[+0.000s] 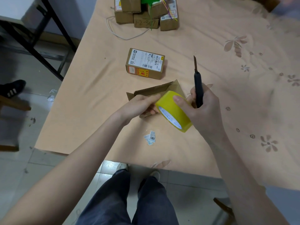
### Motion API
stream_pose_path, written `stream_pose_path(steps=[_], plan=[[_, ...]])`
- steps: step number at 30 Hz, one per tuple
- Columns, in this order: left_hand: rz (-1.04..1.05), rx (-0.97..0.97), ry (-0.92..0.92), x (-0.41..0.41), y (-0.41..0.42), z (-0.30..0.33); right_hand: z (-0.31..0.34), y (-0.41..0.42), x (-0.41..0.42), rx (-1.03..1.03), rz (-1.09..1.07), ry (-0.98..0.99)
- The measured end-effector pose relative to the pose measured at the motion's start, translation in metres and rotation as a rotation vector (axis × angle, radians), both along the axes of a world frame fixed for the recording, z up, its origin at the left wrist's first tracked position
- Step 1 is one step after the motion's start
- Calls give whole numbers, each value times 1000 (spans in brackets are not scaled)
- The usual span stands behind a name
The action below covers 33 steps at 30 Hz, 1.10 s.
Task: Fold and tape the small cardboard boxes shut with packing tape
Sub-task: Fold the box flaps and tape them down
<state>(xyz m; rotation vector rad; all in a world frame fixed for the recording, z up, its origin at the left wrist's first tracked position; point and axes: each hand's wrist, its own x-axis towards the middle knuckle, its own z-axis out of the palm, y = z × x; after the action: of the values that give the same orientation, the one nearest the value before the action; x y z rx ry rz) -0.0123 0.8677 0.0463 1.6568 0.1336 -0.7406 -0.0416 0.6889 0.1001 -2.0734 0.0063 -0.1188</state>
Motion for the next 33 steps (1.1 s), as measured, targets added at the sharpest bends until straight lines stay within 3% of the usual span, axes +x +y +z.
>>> stream_pose_path(steps=[6,8,14,20,25,33], plan=[[135,-98,110,0,-1,-5,-1,-2,-1,-33,12,-30],[151,-75,55,0,-2,-7,-3,-3,-2,-58,6,-17],[309,219,-201,14,-3,-12,-22,6,-9,-211,66,18],[214,482,-296,14,-11,-33,-48,7,-6,-352,27,229],[178,762,-366,10,-17,-49,-68,9,-5,-336,6,386],[205,878,-421,10,-16,-63,-80,16,1,-316,11,400]])
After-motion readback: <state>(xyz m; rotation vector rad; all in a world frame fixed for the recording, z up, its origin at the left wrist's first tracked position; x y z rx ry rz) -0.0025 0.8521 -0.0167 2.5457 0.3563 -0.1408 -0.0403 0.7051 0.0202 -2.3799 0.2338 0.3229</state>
